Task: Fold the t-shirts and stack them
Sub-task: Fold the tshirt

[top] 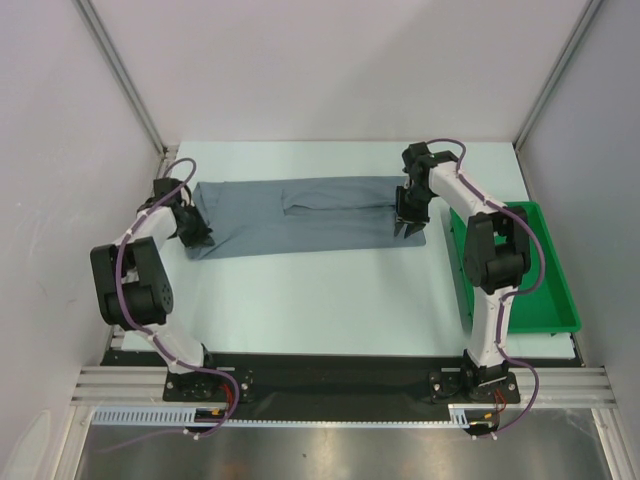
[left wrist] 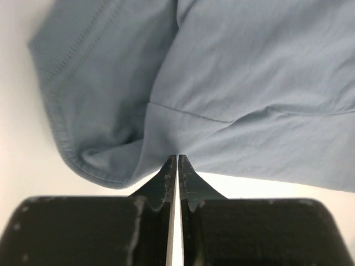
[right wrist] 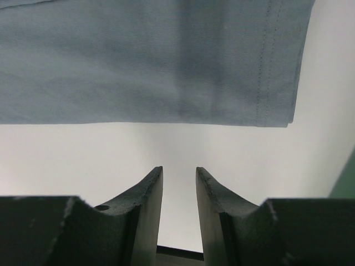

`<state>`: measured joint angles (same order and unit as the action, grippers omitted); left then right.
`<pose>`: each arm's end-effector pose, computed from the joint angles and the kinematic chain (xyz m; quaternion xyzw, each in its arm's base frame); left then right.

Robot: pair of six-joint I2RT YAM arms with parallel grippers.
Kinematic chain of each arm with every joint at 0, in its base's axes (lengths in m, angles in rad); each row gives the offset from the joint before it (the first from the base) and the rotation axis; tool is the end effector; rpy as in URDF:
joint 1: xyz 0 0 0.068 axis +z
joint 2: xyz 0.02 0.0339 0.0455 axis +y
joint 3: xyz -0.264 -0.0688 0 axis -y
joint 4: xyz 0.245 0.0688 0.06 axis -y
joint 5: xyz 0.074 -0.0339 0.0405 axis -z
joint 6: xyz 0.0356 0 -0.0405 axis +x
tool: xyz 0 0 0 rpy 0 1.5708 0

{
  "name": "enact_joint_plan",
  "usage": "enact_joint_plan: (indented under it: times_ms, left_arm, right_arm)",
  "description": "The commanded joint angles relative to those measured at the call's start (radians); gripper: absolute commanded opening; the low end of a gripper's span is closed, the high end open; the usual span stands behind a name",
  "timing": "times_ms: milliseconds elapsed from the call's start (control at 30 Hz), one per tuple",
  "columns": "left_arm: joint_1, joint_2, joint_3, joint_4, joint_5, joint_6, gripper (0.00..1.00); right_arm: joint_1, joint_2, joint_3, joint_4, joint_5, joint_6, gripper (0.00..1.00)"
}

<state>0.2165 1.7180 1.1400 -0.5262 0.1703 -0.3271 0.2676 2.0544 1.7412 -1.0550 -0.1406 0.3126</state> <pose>0.3390 0.0684 0.1936 -0.2413 0.9391 -0.0953 0.2254 0.4002 0.1149 0.2218 0.0152 0.9923 0.0958 0.0767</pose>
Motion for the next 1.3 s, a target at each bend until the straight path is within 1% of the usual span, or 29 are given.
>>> enact_joint_plan:
  times_ms: [0, 133, 200, 300, 367, 433, 467, 500, 567, 600, 667, 700, 767, 833, 933, 1033, 1067, 1133, 1167, 1267]
  left_arm:
    - [-0.009, -0.014, -0.017, 0.032, 0.021, -0.039, 0.06]
    - [-0.008, 0.015, 0.018, 0.023, 0.015, -0.047, 0.04]
    - [-0.012, -0.009, 0.023, 0.051, 0.04, -0.059, 0.06]
    - [-0.028, -0.002, 0.043, 0.026, 0.05, -0.087, 0.07]
    - [-0.045, 0.008, 0.052, 0.006, 0.057, -0.116, 0.05]
    - [-0.061, 0.0, 0.028, 0.006, 0.035, -0.138, 0.04]
    - [-0.081, -0.008, 0.017, 0.008, 0.023, -0.162, 0.04]
    - [-0.092, -0.018, 0.007, 0.014, 0.014, -0.173, 0.04]
    - [-0.124, -0.052, -0.023, 0.026, -0.023, -0.2, 0.04]
    - [-0.135, -0.06, -0.032, 0.055, -0.031, -0.207, 0.04]
    - [-0.152, -0.052, -0.039, 0.075, -0.063, -0.242, 0.09]
    - [-0.152, -0.043, -0.039, 0.104, -0.063, -0.257, 0.09]
    - [-0.154, -0.005, -0.034, 0.153, -0.055, -0.299, 0.1]
    - [-0.154, 0.026, -0.005, 0.157, -0.054, -0.323, 0.11]
    - [-0.154, 0.08, 0.02, 0.166, -0.043, -0.339, 0.1]
    - [-0.152, 0.127, 0.055, 0.157, -0.051, -0.34, 0.06]
    - [-0.152, 0.133, 0.059, 0.157, -0.049, -0.339, 0.06]
    - [-0.154, 0.143, 0.064, 0.164, -0.049, -0.336, 0.06]
    - [-0.152, 0.146, 0.063, 0.163, -0.046, -0.336, 0.06]
    - [-0.154, 0.167, 0.066, 0.152, -0.045, -0.332, 0.05]
  right_arm:
    - [0.009, 0.01, 0.052, 0.0, -0.011, -0.012, 0.36]
    - [0.008, 0.024, 0.076, -0.008, -0.001, -0.026, 0.37]
    - [0.007, 0.041, 0.087, -0.005, 0.006, -0.027, 0.37]
    - [0.008, 0.07, 0.125, 0.027, 0.024, -0.03, 0.39]
    - [0.007, 0.091, 0.18, 0.05, 0.047, -0.036, 0.47]
    - [0.007, 0.134, 0.233, 0.059, 0.061, -0.049, 0.51]
    - [0.007, 0.151, 0.272, 0.058, 0.093, -0.049, 0.55]
    - [0.005, 0.188, 0.338, 0.059, 0.105, -0.052, 0.57]
    - [0.002, 0.225, 0.409, 0.072, 0.122, -0.059, 0.6]
    - [0.002, 0.249, 0.472, 0.075, 0.134, -0.066, 0.61]
    - [0.004, 0.312, 0.524, 0.099, 0.169, -0.084, 0.65]
    - [-0.001, 0.335, 0.578, 0.105, 0.176, -0.087, 0.66]
    - [-0.001, 0.397, 0.622, 0.136, 0.209, -0.096, 0.7]
    - [-0.001, 0.441, 0.664, 0.171, 0.239, -0.109, 0.72]
    - [-0.002, 0.478, 0.693, 0.178, 0.237, -0.109, 0.74]
    - [0.01, 0.466, 0.657, 0.184, 0.266, -0.093, 0.73]
    - [0.015, 0.419, 0.568, 0.206, 0.269, -0.095, 0.71]
    - [0.018, 0.37, 0.482, 0.28, 0.262, -0.096, 0.61]
    - [0.015, 0.354, 0.419, 0.297, 0.263, -0.092, 0.54]
    - [0.006, 0.336, 0.385, 0.299, 0.262, -0.075, 0.41]
